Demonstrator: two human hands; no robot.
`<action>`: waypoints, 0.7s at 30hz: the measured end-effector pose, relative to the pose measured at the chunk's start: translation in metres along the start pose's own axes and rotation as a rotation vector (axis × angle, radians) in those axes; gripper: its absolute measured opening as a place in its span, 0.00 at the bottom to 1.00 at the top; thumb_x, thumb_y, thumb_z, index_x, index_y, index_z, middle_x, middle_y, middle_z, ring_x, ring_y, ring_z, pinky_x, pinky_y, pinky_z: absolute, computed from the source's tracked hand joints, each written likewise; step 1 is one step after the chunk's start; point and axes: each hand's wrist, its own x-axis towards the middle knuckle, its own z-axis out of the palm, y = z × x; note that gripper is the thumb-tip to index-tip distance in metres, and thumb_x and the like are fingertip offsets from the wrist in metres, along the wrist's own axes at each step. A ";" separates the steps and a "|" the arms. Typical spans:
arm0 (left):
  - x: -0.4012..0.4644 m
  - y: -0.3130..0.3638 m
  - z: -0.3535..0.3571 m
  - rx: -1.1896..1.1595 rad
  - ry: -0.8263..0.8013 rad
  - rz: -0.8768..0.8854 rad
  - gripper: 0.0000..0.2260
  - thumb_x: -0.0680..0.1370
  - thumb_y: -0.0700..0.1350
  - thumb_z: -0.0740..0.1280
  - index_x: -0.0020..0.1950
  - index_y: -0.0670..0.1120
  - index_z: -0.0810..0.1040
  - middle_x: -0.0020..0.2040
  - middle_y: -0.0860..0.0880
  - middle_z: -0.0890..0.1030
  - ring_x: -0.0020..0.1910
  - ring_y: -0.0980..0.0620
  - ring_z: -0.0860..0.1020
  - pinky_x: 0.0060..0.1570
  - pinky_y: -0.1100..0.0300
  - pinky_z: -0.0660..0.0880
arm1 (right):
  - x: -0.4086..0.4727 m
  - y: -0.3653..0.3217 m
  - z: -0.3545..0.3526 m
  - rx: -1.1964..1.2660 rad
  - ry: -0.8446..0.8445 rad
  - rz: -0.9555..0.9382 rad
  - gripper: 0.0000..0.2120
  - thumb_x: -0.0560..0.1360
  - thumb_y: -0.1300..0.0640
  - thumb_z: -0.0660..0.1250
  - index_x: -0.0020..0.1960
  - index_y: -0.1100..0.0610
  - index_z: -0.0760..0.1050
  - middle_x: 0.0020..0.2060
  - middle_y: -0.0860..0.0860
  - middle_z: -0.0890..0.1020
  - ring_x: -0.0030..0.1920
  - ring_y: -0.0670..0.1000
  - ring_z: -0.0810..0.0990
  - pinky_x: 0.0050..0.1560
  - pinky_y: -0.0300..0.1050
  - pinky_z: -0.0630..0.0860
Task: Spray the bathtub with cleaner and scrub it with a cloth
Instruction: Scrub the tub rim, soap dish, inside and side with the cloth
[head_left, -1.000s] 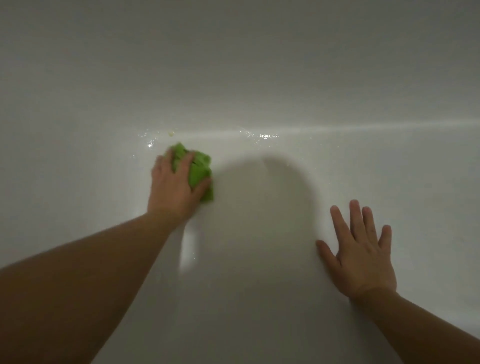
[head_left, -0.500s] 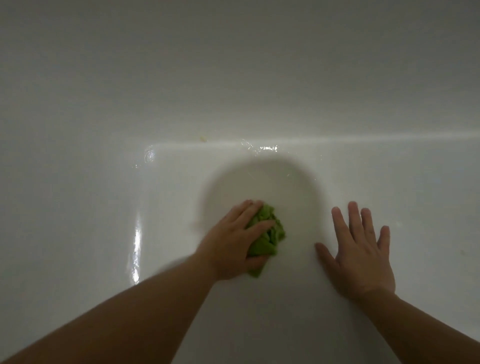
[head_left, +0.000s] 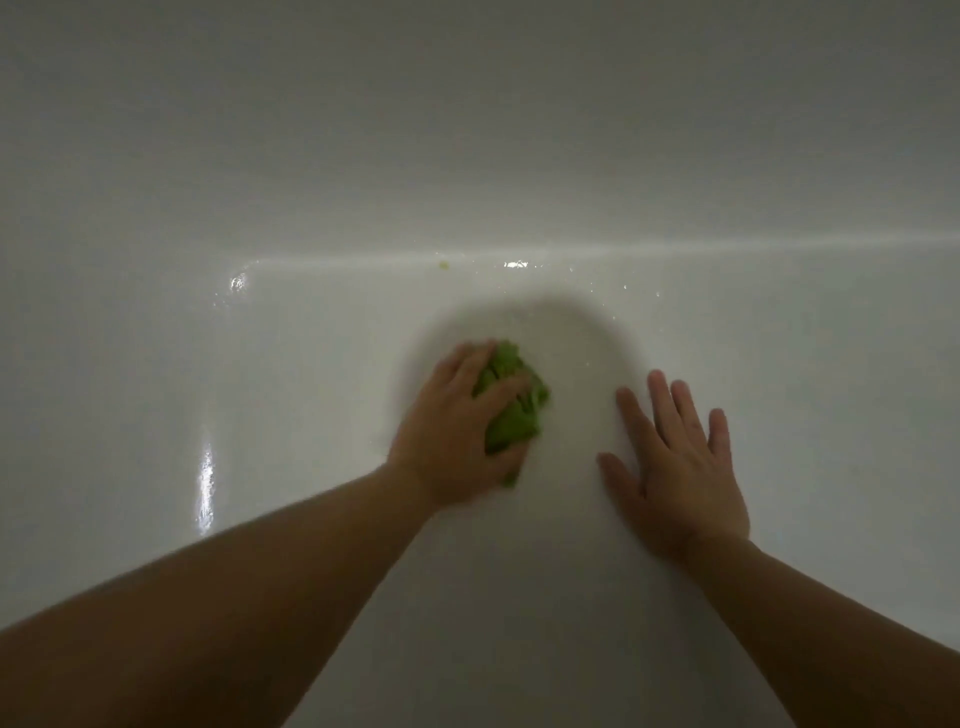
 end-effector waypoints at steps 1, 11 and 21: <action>-0.034 0.013 0.008 -0.013 -0.087 0.116 0.29 0.73 0.63 0.69 0.73 0.56 0.75 0.77 0.40 0.67 0.75 0.34 0.64 0.72 0.40 0.67 | -0.005 0.005 0.001 -0.013 -0.017 -0.001 0.35 0.81 0.30 0.42 0.83 0.41 0.36 0.83 0.48 0.36 0.81 0.50 0.32 0.81 0.61 0.40; 0.017 -0.059 -0.017 0.209 -0.170 0.229 0.36 0.72 0.66 0.71 0.77 0.55 0.69 0.79 0.38 0.65 0.76 0.32 0.64 0.75 0.35 0.61 | -0.018 0.033 -0.004 -0.027 -0.019 0.070 0.35 0.79 0.27 0.38 0.82 0.38 0.35 0.82 0.47 0.33 0.81 0.50 0.30 0.80 0.61 0.36; 0.051 0.039 0.021 -0.015 -0.030 0.162 0.28 0.73 0.61 0.69 0.72 0.53 0.77 0.73 0.36 0.72 0.72 0.31 0.68 0.76 0.45 0.62 | -0.006 0.060 -0.007 -0.013 0.025 0.059 0.35 0.80 0.30 0.42 0.84 0.42 0.41 0.83 0.49 0.39 0.82 0.51 0.34 0.81 0.62 0.40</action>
